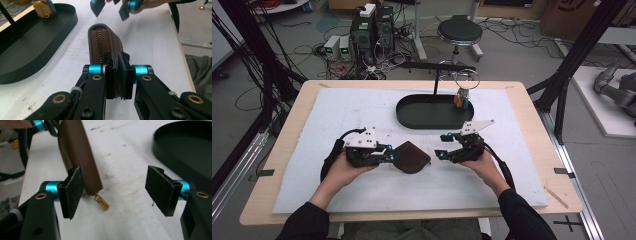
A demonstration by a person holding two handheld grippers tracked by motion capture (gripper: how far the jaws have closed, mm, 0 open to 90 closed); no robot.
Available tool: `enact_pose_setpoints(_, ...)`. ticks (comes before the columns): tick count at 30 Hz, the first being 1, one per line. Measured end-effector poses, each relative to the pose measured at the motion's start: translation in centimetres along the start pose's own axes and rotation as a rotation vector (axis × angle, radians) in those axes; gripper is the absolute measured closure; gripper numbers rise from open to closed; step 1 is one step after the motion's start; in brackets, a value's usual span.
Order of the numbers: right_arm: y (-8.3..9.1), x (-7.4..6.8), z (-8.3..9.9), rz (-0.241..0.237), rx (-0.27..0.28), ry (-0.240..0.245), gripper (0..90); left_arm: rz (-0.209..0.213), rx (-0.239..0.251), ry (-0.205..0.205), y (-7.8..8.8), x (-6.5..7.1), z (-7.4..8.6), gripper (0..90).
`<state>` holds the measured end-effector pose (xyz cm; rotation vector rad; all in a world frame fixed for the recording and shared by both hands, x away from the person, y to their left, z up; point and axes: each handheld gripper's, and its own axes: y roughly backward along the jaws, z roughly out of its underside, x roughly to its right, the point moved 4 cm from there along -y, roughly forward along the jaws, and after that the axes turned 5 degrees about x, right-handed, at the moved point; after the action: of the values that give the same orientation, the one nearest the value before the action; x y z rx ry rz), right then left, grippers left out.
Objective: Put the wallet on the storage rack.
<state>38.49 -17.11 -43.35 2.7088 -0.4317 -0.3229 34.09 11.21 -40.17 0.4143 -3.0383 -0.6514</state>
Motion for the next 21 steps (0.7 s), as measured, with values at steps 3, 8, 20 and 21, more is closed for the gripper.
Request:
enact_pose_setpoints(3,-1.2,-0.4,0.2,-0.039,-0.034,0.014,33.7,0.004,-0.001,0.001,0.2,-0.1,0.2,84.6)
enact_pose_setpoints(8,-3.7,-1.1,0.4,-0.085,-0.088,0.034,37.5,0.002,0.002,0.017,0.5,-0.2,0.6,84.6)
enact_pose_setpoints(20,-5.4,-2.3,0.7,-0.148,-0.151,0.095,60.4,-0.023,-0.007,0.04,1.2,-0.5,1.5,84.2)
enact_pose_setpoints(21,-5.4,-2.4,0.7,-0.151,-0.149,0.105,62.2,-0.029,-0.009,0.041,1.3,-0.6,1.6,84.1)
